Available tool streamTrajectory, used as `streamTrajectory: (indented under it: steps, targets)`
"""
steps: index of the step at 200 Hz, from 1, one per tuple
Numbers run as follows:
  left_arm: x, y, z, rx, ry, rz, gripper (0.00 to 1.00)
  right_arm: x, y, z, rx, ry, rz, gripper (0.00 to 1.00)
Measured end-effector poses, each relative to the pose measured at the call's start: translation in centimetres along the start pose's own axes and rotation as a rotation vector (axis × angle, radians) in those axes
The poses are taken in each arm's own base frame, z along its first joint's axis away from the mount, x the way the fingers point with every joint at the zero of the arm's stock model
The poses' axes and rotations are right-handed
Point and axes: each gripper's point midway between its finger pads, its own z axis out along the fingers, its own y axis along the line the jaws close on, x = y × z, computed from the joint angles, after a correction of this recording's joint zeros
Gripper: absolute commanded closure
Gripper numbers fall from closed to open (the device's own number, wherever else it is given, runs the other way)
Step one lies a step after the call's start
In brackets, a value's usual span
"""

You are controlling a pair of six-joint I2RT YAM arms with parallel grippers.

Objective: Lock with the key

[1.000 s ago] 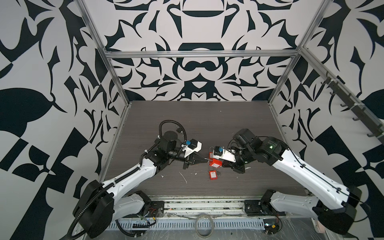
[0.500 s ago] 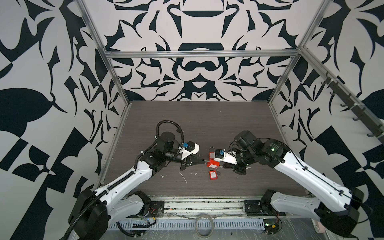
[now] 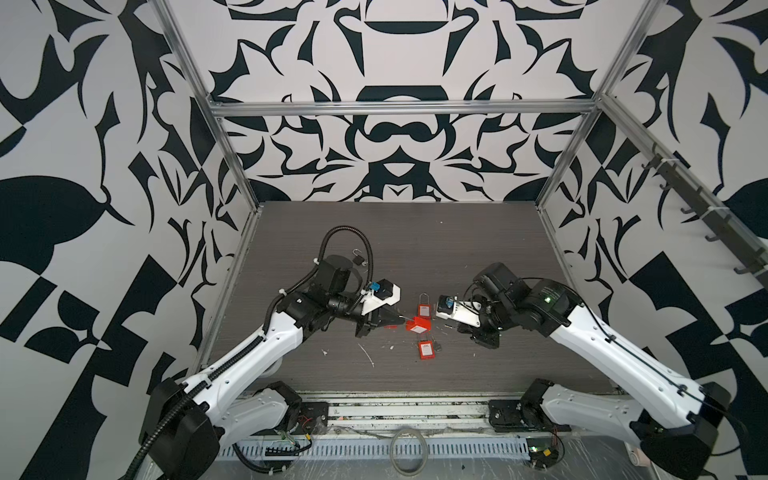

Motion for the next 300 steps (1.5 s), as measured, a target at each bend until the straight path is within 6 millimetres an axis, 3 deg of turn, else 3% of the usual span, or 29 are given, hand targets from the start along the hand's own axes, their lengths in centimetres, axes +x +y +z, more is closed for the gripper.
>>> streamTrajectory:
  steps: [37,93,169,235,272,300]
  targets:
    - [3.0,0.8,0.3,-0.002,0.176,-0.086,1.0,-1.3,-0.7,-0.4,0.042,-0.083,0.108,0.99]
    - [9.1,1.5,1.3,0.065,0.443,-0.277,1.0,-1.5,-1.2,1.2,0.042,-0.11,0.278,0.99]
    - [13.9,1.3,2.3,0.159,0.679,-0.356,1.0,-0.7,-1.9,3.0,0.068,-0.113,0.452,0.99]
    - [15.5,1.8,3.4,0.217,0.779,-0.356,1.0,-0.2,-2.1,3.9,0.08,-0.143,0.558,0.99]
    - [15.5,2.1,4.2,0.235,0.799,-0.345,1.0,0.3,-2.2,4.3,0.09,-0.133,0.633,1.0]
    - [15.5,2.5,4.6,0.237,0.808,-0.332,0.9,0.5,-2.4,4.3,0.1,-0.131,0.671,0.99]
